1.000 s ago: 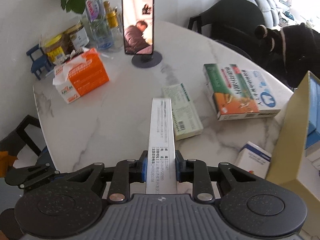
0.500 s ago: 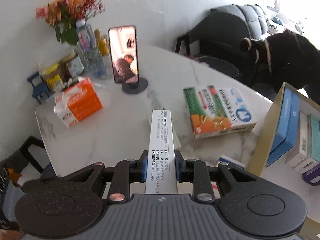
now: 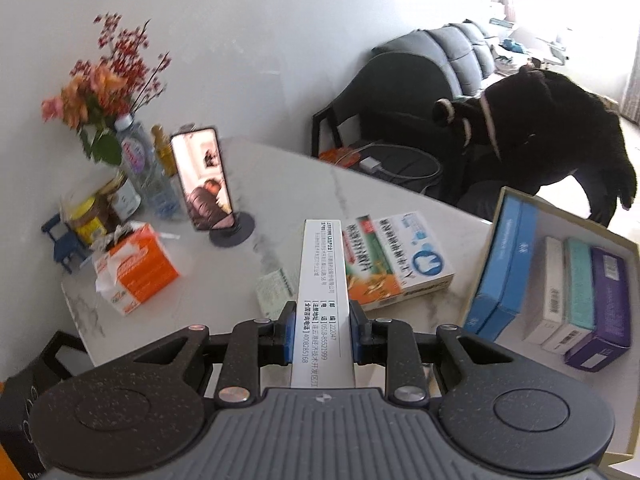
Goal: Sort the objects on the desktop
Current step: 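Lift the yellow box with the right gripper and carry it over the tan box, then lower the yellow box upright into the tan box beside the blue boxes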
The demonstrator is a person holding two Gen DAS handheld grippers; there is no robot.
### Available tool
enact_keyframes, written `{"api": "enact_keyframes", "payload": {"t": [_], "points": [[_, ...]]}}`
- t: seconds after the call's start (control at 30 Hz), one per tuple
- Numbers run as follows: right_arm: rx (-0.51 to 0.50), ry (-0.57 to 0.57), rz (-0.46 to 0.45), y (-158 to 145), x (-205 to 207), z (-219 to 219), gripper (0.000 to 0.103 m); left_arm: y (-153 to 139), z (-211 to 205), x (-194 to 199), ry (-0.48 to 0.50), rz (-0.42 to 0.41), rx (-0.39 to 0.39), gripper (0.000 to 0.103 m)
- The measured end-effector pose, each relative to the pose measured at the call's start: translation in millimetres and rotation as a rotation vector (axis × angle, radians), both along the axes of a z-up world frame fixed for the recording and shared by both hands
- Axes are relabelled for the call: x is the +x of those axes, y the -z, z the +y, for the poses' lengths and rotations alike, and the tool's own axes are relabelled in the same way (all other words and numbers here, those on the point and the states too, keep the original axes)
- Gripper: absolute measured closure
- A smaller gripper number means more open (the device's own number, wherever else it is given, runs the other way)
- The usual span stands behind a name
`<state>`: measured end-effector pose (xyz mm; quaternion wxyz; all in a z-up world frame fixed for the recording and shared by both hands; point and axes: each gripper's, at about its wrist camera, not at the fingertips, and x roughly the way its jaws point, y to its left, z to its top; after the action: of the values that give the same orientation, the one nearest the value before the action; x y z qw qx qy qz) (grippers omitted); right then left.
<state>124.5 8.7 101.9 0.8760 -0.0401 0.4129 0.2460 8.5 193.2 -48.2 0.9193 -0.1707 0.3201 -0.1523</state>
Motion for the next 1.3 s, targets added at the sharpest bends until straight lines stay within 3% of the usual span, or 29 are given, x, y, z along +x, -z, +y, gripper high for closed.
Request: {"api": "enact_keyframes", "payload": {"t": [0.53, 0.87, 1.3], "points": [[0.029, 0.221, -0.045, -23.1, 39.9, -80.0, 0.075, -3.5, -19.5, 22.2, 0.04, 0.003, 0.007, 0.042], [0.034, 0.382, -0.056, -10.3, 73.9, -130.8, 0.075, -5.0, -22.3, 34.6, 0.03, 0.012, 0.015, 0.042], [0.036, 0.456, -0.023, 29.0, 110.3, -150.6, 0.075, -2.8, -24.4, 46.4, 0.006, 0.035, 0.032, 0.042]]}}
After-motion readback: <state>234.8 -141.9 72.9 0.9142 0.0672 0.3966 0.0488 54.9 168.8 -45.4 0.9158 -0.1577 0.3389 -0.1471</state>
